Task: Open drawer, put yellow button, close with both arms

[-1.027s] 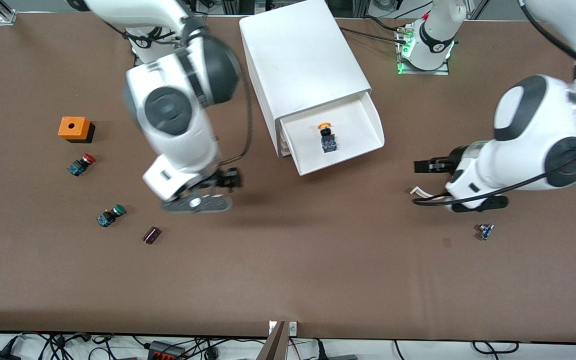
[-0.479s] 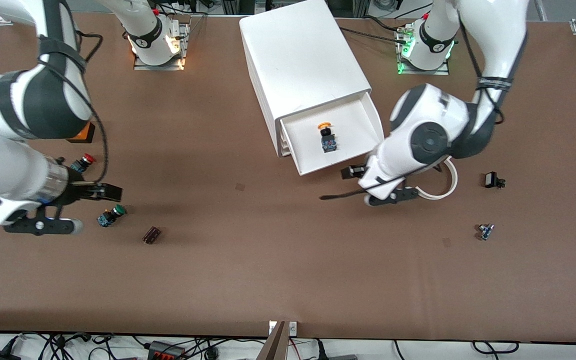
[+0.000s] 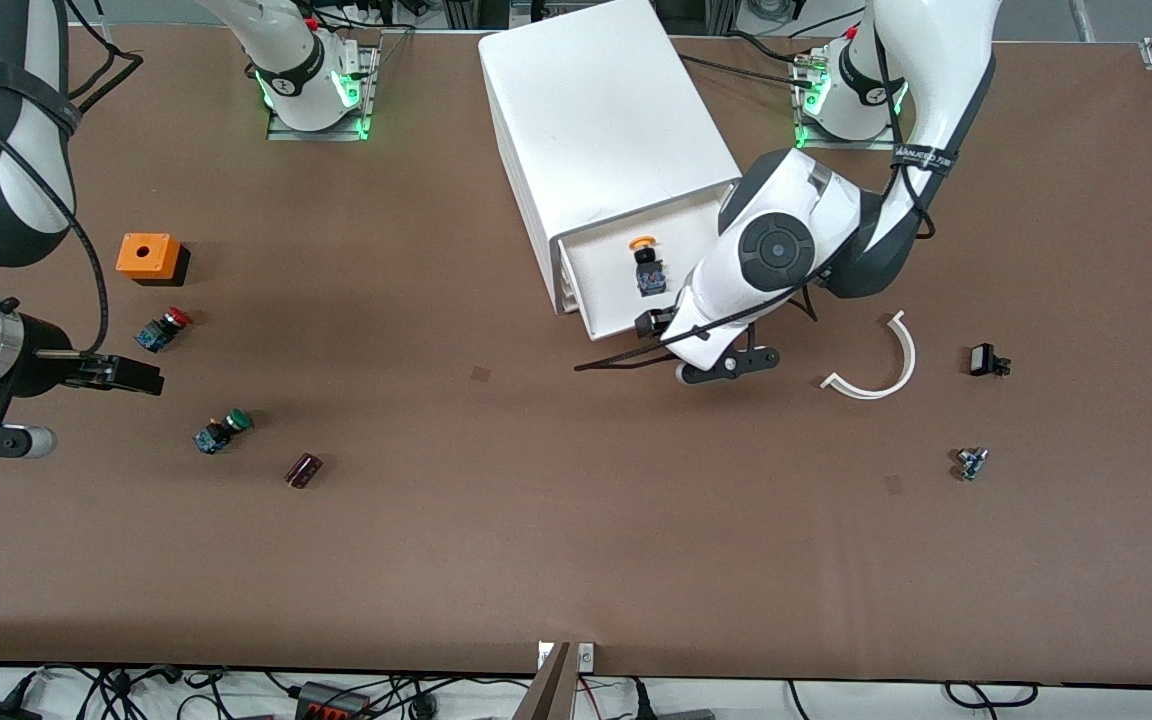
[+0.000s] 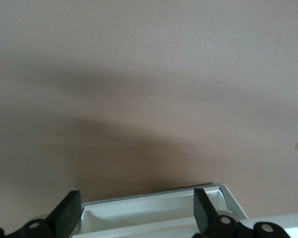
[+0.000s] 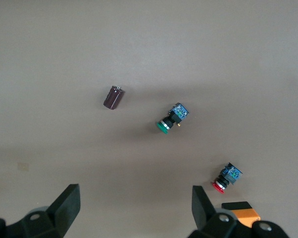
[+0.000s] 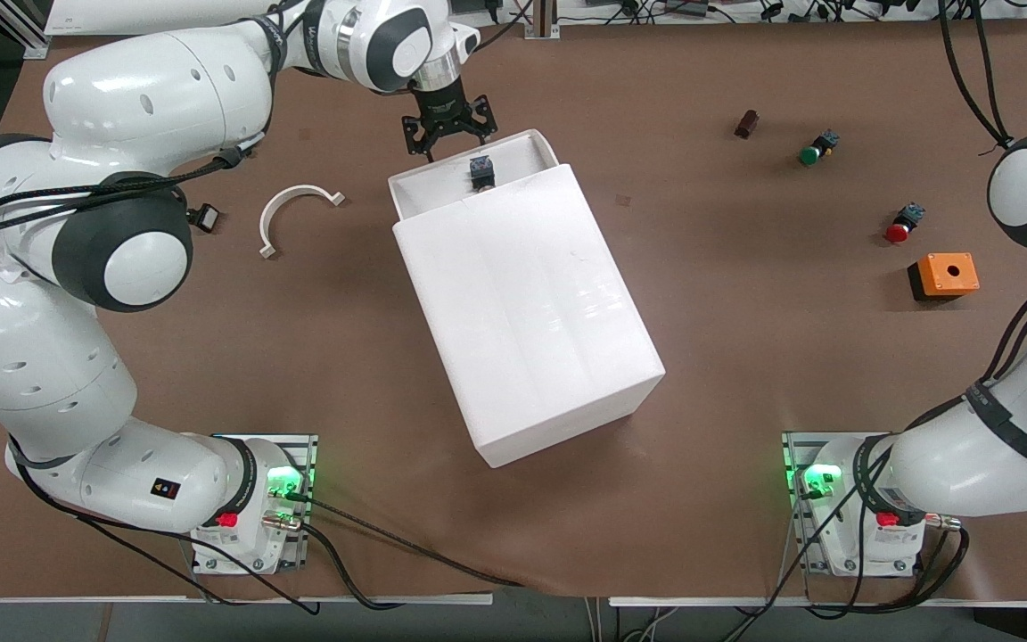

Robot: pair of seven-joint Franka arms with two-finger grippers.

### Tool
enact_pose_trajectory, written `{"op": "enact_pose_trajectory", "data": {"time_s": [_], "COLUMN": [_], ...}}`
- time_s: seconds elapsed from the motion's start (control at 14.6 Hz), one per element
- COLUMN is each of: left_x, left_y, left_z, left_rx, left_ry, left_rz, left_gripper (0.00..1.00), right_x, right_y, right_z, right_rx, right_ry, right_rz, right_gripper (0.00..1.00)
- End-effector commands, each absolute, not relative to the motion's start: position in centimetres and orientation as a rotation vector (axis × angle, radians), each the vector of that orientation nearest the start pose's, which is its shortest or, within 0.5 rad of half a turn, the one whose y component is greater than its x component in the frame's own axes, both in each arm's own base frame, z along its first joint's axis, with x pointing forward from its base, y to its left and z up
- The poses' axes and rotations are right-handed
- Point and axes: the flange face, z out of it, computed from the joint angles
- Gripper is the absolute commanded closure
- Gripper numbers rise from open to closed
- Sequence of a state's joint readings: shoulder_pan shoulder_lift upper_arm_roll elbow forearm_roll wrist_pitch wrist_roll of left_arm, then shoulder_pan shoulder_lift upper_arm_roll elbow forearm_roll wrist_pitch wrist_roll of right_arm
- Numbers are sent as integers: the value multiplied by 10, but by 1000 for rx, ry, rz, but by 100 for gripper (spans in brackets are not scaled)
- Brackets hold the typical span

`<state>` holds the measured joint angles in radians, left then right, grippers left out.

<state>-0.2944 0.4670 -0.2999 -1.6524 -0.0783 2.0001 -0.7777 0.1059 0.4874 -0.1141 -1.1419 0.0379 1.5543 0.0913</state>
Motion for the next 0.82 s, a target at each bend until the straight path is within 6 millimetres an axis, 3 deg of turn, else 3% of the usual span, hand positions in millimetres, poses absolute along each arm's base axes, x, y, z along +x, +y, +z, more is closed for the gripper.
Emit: {"op": "enact_pose_trajectory", "data": {"time_s": [0.0, 0.34, 0.55, 0.75], "left_x": [536, 514, 496, 484], "left_y": [-366, -384, -400, -410], "left_z": [348, 345, 343, 343], "left_rx": [-3185, -3144, -3133, -3119], "left_ry": [-372, -354, -290, -269], "left_rz": [351, 449, 499, 527], "left_gripper": [0, 0, 0, 0], "right_x": [674, 626, 614, 603], "right_y": [-2, -57, -58, -55], "right_z": [548, 586, 600, 593], "right_rx": [-3140, -3109, -3143, -3150], "right_ry": [148, 97, 67, 40], "right_rz": [60, 25, 17, 52], "right_gripper": [0, 0, 0, 0]}}
